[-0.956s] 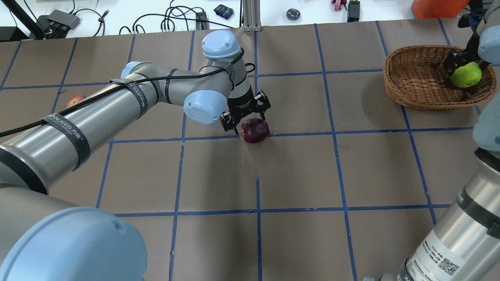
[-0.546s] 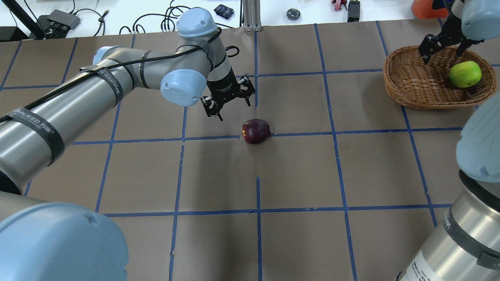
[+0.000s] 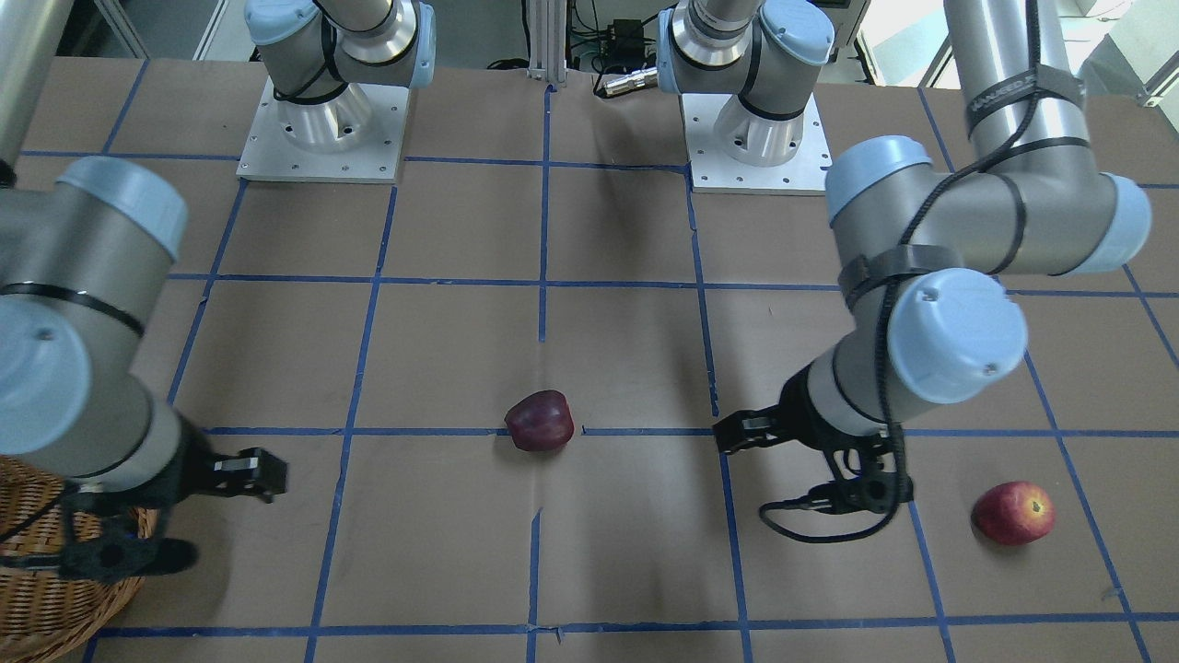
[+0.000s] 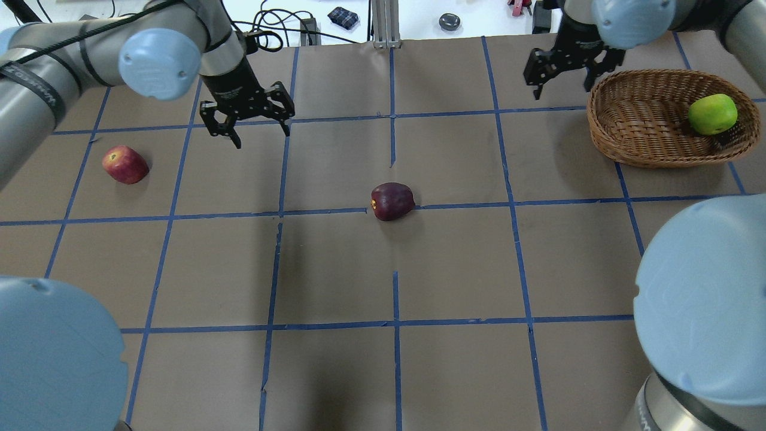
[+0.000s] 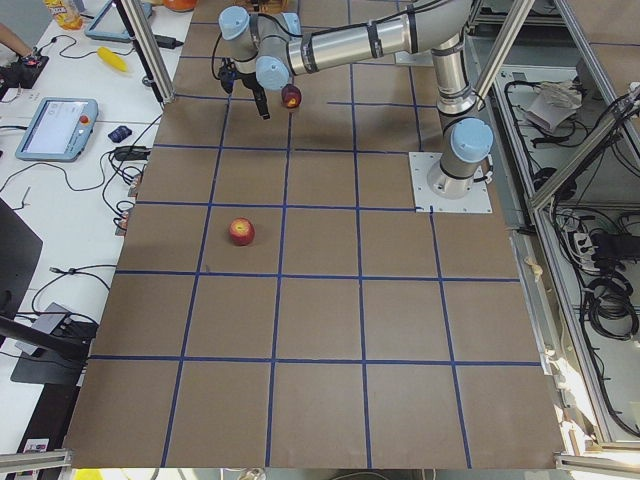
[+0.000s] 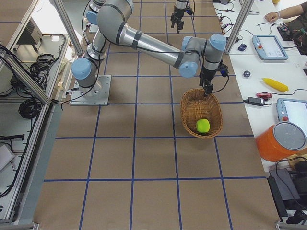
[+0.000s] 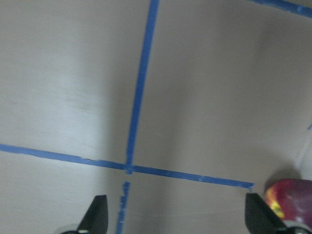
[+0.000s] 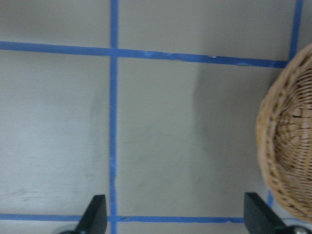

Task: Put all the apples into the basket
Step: 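Move the right gripper to the purple apple while the left reaches the red apple, then grasp the purple apple with the right gripper while the left grasps the red apple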

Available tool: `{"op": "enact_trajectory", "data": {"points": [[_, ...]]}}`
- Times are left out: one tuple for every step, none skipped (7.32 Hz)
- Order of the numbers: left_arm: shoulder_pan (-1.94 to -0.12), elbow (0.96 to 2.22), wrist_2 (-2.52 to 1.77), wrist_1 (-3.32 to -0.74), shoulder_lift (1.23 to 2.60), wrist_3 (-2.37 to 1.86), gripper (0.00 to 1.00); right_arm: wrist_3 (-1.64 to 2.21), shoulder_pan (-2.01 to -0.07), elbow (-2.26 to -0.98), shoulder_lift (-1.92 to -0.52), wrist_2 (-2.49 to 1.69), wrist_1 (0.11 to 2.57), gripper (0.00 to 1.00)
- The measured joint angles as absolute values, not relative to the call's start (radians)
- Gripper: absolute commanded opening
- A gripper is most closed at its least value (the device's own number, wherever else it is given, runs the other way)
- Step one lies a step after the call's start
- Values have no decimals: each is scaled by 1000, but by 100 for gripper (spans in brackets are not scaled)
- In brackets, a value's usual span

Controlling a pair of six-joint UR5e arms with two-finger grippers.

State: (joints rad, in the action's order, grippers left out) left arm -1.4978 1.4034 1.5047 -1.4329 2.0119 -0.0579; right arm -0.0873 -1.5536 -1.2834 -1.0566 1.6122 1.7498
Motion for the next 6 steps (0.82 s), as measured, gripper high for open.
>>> {"op": "enact_trajectory", "data": {"points": [[-1428,1397,1531,-1439,2013,85,100,-17,-1634,-1302,-1060,1580,1744,100],[-1358,1391,1549,-1428,2021,230,100,52,-1705,-1322,-1060,1565,1745,100],[-1288,1382,1561,-1388,2037,378,100,127,-1767,-1336,-1057,1554,1746,100],[-1224,1372,1574,-1338,2060,516,100,192,-1819,-1344,-1049,1536,1747,100],[-1170,1362,1595,-1309,2088,617,100,231,-1853,-1350,-1037,1514,1749,100],[-1134,1356,1623,-1293,2119,682,100,249,-1876,-1355,-1025,1491,1755,100]]}}
